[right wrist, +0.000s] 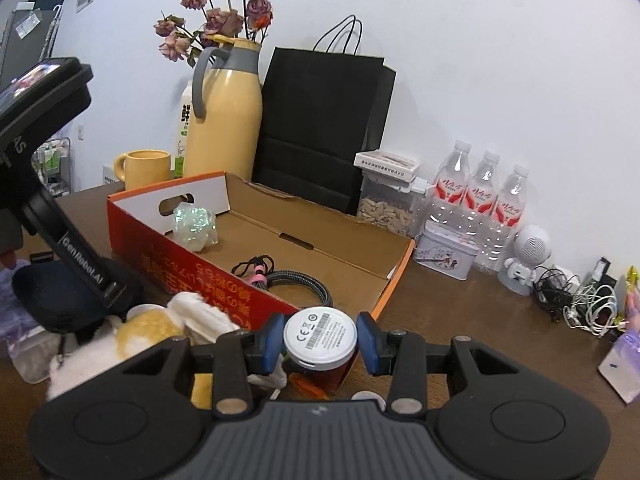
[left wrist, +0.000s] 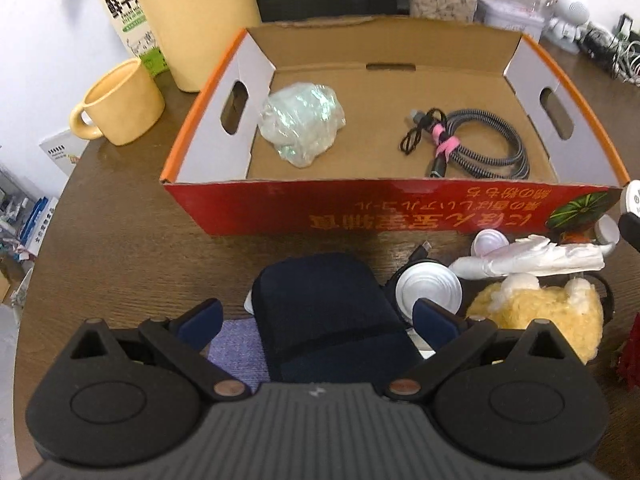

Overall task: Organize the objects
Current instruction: 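Grasp the navy pouch with the left gripper while the right gripper holds the puck, then lower the navy pouch and white puck into the box and release both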

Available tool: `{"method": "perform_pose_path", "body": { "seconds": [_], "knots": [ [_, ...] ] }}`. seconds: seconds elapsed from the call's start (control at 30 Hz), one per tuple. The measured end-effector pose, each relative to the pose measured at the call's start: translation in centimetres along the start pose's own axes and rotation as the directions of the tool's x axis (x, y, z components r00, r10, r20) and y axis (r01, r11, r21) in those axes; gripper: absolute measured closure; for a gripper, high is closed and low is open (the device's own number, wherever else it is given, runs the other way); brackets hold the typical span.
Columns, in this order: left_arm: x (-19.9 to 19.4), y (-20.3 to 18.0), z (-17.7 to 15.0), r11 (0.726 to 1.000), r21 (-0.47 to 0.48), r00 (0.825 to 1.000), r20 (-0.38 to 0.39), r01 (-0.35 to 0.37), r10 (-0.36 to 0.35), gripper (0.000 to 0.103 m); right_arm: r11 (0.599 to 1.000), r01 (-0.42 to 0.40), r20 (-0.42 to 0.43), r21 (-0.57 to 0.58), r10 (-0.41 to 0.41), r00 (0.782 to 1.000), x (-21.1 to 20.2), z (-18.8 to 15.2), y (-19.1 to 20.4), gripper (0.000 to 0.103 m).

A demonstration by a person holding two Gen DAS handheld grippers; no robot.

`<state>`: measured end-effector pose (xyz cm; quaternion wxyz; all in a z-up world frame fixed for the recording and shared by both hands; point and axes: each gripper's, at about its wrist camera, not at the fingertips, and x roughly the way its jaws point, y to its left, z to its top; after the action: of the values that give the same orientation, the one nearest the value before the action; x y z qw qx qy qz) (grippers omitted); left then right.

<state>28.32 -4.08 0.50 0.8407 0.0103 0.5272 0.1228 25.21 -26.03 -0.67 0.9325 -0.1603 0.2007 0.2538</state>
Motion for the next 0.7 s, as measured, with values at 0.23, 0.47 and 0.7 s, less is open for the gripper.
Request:
{"method": "perform_pose_path", "body": {
  "seconds": [0.23,0.47,0.7],
  "knots": [
    [0.8,-0.5,0.3,0.998,0.005,0.997,-0.038,-0.065,0.065,0.0,0.999,-0.048,-0.008,0.02,0.049,0.999,0.9,-1.0,-0.9,0.065],
    [1.2,-0.7,0.5,0.999,0.004,0.996,-0.084,-0.034,0.034,0.022,0.997,-0.063,-0.018,0.037,0.064,0.998,1.0,-1.6,-1.2,0.065],
    [0.8,-0.4,0.0,1.0,-0.01,0.999,-0.039,-0.003,0.002,0.028,0.998,-0.056,-0.005,0.03,0.056,0.998,0.7,-1.6,-0.9,0.065]
  ]
}}
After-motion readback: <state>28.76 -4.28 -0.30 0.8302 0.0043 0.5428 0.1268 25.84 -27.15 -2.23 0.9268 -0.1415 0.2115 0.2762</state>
